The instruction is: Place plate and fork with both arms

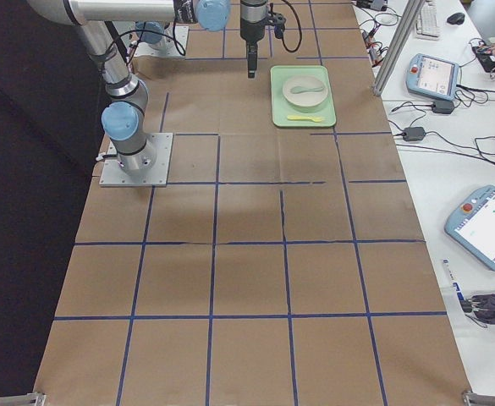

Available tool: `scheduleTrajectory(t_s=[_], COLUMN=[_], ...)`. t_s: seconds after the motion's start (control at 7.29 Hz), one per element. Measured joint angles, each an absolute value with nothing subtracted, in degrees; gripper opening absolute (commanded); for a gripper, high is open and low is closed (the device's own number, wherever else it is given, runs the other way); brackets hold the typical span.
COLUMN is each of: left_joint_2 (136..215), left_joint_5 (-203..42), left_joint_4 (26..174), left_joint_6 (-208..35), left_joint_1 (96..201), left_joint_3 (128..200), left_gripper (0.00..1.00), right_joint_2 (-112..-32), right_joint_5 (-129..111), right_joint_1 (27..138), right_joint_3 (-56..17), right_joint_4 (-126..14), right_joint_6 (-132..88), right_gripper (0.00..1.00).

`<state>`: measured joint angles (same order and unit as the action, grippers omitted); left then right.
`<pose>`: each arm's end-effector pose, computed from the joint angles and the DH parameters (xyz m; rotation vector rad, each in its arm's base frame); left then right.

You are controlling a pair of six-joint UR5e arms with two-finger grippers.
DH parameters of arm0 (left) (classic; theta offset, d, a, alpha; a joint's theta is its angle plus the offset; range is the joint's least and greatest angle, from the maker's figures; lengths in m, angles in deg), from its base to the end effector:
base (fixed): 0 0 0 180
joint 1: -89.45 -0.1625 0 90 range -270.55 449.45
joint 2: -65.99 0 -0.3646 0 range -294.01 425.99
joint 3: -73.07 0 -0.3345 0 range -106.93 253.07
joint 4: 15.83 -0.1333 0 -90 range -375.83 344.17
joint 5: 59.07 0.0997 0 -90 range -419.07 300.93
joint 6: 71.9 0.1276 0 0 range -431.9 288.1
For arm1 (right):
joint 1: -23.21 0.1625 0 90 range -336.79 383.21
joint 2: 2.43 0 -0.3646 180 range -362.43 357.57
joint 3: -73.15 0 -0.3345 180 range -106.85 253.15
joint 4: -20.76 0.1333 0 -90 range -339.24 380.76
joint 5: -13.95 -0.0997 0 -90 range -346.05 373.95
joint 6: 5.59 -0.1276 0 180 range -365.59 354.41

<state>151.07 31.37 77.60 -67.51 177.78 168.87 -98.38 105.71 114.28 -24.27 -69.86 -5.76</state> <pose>-0.1208 -0.3967 0.3859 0.0749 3.1348 0.1185 0.1367 -0.3919 0.3875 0.0248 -3.1105 -0.0226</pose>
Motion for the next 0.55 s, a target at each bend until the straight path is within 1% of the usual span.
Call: scheduleTrajectory(t_s=[0.55], left_joint_2=[151.1], left_joint_5=[31.5], left_joint_4=[77.6], left_joint_6=[-67.5], left_joint_1=[177.8], left_joint_3=[168.9], left_gripper=[1.0], right_joint_2=[-96.2], right_joint_5=[105.8], right_joint_1=[114.3], right_joint_3=[-22.0], right_joint_4=[-69.7], right_joint_6=[-5.8], right_gripper=[1.0])
